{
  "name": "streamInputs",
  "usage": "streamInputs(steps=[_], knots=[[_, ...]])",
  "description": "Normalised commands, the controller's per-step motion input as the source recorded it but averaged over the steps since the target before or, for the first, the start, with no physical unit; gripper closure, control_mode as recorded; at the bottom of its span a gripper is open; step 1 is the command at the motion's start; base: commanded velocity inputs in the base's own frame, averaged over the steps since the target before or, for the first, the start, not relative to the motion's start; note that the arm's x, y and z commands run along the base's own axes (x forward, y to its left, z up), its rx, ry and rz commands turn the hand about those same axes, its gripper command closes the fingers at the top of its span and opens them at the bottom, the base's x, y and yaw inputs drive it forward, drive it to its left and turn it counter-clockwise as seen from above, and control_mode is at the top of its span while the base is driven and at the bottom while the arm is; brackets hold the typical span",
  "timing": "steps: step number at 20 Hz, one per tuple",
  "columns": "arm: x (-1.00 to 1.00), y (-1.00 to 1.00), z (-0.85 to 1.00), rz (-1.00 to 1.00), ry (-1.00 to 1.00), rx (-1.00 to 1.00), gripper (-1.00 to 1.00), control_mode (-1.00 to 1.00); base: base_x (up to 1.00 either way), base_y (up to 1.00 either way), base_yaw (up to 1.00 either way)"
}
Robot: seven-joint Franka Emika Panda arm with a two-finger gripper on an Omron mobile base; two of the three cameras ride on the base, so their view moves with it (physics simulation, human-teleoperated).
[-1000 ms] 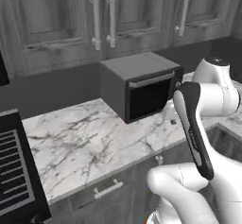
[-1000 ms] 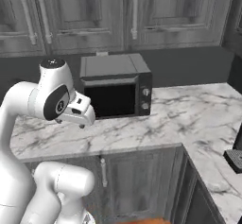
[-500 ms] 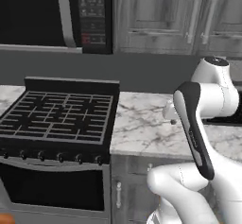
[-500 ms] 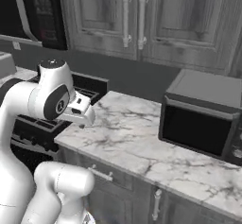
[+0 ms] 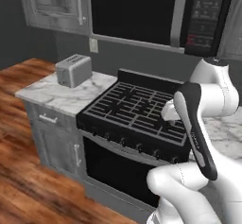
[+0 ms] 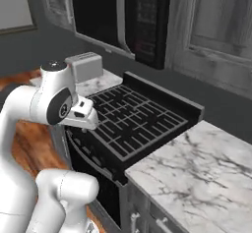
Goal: Navigate to the stand mixer.
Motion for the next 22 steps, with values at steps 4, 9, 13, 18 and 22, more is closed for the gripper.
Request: streamInputs(steps=[4, 9, 13, 18, 22], knots=[[0.00, 0.00, 0.00, 0.00, 0.00, 0.00, -1.00, 1.00, 0.61, 0.91, 0.51], [0.00, 0.00, 0.00, 0.00, 0.00, 0.00, -1.00, 1.00, 0.09, 0.88, 0.73], [0.00, 0.00, 0.00, 0.00, 0.00, 0.00, -1.00, 1.00, -0.14, 0.54, 0.97], [0.00, 0.00, 0.00, 0.00, 0.00, 0.00, -1.00, 1.00, -0.04, 0.46, 0.96], [0.00, 0.00, 0.00, 0.00, 0.00, 0.00, -1.00, 1.00, 0.01, 0.36, 0.93]])
